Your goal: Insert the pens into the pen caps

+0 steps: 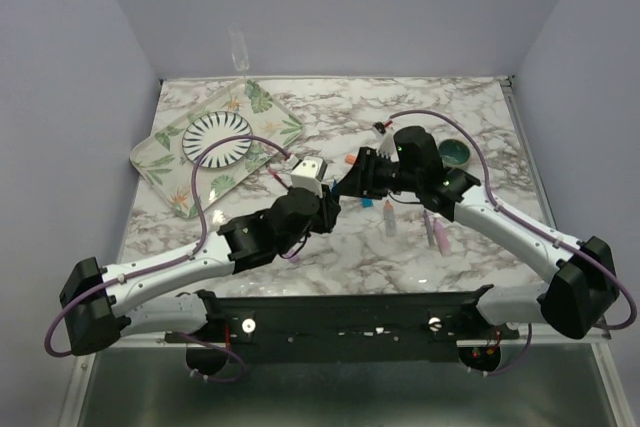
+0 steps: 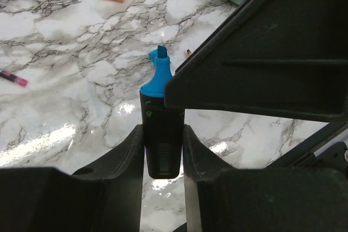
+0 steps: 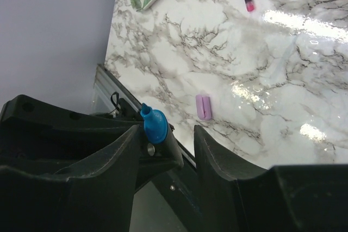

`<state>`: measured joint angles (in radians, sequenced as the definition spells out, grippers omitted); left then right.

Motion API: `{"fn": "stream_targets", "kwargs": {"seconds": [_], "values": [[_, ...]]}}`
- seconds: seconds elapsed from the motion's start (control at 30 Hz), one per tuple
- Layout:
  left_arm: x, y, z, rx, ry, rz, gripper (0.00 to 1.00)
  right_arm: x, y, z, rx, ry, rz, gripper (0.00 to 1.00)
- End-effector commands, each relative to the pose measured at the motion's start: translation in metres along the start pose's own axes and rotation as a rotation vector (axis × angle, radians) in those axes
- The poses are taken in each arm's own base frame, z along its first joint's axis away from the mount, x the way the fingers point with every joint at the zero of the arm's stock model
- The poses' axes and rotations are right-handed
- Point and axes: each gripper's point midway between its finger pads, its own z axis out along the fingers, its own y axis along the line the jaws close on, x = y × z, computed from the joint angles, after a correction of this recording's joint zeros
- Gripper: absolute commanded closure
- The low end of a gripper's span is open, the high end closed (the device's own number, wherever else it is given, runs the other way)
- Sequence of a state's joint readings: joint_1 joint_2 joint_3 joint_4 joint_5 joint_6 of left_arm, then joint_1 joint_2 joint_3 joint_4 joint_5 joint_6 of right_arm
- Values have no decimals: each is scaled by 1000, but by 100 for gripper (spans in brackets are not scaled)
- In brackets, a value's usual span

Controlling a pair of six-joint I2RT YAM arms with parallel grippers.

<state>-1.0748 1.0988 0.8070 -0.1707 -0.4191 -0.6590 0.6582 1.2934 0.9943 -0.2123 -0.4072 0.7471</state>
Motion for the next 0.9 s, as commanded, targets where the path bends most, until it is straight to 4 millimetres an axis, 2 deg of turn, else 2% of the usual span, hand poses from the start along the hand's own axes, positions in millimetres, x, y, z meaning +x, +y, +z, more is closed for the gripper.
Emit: {"fn": "stream_targets", "kwargs": {"seconds": [0.0, 0.13, 0.27, 0.43, 0.53, 0.57, 0.6, 0.67, 0.7, 0.77, 0.8, 0.83, 0.87], "values": [[-11, 0, -5, 8, -50, -17, 100, -3, 7, 6, -3, 12, -28, 50], [-10, 1, -5, 9, -49, -15, 100, 1, 9, 10, -5, 26, -33, 53], [-10, 2, -5, 7, -51, -15, 100, 5, 12, 12, -20, 50, -31, 61], [-11, 3, -6, 4, -59, -18, 100, 8, 19, 12, -51, 67, -29, 66], [-12, 4, -7, 3, -65, -15, 100, 9, 23, 11, -73, 71, -36, 78], [-13, 3, -8, 6, -68, -16, 100, 10, 23, 11, -76, 71, -38, 93], [-13, 3, -8, 7, -67, -13, 100, 7, 26, 11, -90, 60, -46, 99], [-16, 2, -11, 11, -73, -14, 100, 4, 32, 8, -118, 38, -60, 99], [-17, 2, -12, 18, -73, -9, 97, 2, 36, 6, -134, 27, -69, 99], [-18, -2, -17, 53, -71, 8, 80, -6, 48, -3, -187, -30, -122, 99], [-21, -8, -19, 90, -76, 18, 68, -10, 53, -7, -201, -53, -144, 99], [-18, -17, -23, 157, -51, 46, 41, -14, 57, -11, -211, -76, -171, 99], [-21, -23, -29, 201, -55, 48, 30, -21, 60, -16, -215, -106, -223, 99]]}}
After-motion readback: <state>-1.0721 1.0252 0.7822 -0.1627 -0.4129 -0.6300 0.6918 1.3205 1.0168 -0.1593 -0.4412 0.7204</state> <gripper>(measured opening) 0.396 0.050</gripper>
